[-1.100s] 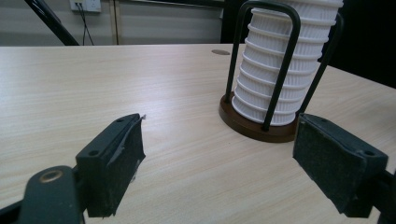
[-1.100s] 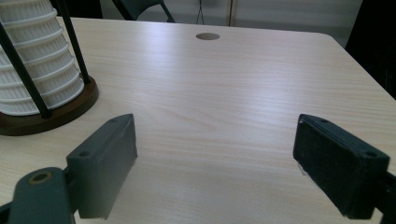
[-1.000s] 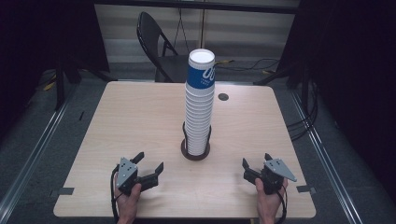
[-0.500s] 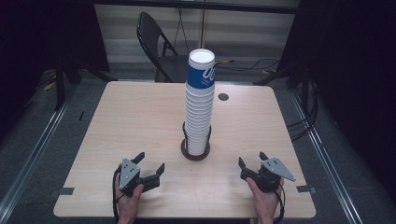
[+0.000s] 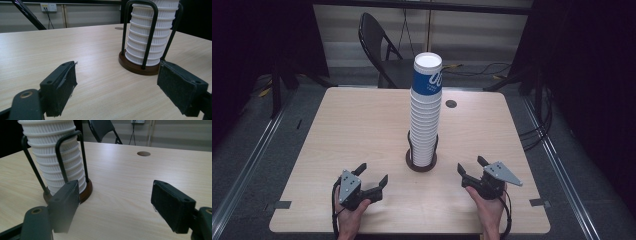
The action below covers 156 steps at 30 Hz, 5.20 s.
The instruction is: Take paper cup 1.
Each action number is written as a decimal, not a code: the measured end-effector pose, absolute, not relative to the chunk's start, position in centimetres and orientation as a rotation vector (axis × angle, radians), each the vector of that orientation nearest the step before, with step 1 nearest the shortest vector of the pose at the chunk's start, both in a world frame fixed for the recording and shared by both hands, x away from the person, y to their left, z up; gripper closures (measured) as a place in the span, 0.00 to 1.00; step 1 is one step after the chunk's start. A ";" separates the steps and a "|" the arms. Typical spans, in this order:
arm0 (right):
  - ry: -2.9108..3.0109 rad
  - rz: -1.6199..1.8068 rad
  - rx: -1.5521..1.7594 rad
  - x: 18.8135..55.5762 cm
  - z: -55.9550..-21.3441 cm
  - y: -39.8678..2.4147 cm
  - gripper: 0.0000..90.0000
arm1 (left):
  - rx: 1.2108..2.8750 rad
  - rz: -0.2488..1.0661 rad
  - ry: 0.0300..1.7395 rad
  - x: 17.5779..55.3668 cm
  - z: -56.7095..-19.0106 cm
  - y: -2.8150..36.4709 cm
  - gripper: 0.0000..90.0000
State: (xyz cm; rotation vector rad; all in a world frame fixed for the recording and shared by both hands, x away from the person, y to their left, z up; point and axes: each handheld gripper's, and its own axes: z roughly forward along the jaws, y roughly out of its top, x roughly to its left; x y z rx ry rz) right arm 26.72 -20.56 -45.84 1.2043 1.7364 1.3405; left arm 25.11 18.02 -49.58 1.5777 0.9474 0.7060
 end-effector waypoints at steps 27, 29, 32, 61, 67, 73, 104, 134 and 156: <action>1.793 1.547 1.048 27.6 -39.6 -18.7 0.29 | 1.566 0.713 0.949 25.0 -49.6 18.0 0.18; 1.795 1.542 1.045 27.7 -39.2 -18.5 0.28 | 1.566 0.713 0.949 25.0 -49.6 18.0 0.18; 1.821 1.554 1.026 27.9 -38.2 -18.3 0.27 | 1.567 0.712 0.948 25.0 -49.6 18.0 0.18; 1.819 1.673 0.842 29.8 -30.4 -15.5 0.23 | 1.556 0.701 0.934 25.0 -49.6 18.1 0.18; 1.820 1.688 0.816 30.9 -28.0 -15.0 0.18 | 1.563 0.709 0.930 25.0 -49.6 18.2 0.18; 1.837 1.699 0.791 32.3 -26.2 -14.0 0.17 | 1.561 0.706 0.933 25.0 -49.6 18.1 0.18; 1.906 1.675 0.807 37.4 -24.9 -10.3 0.20 | 1.556 0.699 0.928 25.0 -49.6 18.2 0.18; 1.867 1.734 0.785 37.4 -23.4 -10.7 0.22 | 1.559 0.704 0.934 24.9 -49.6 18.1 0.19; 1.820 1.774 0.756 37.3 -22.0 -10.9 0.22 | 1.563 0.707 0.933 25.0 -49.6 18.1 0.19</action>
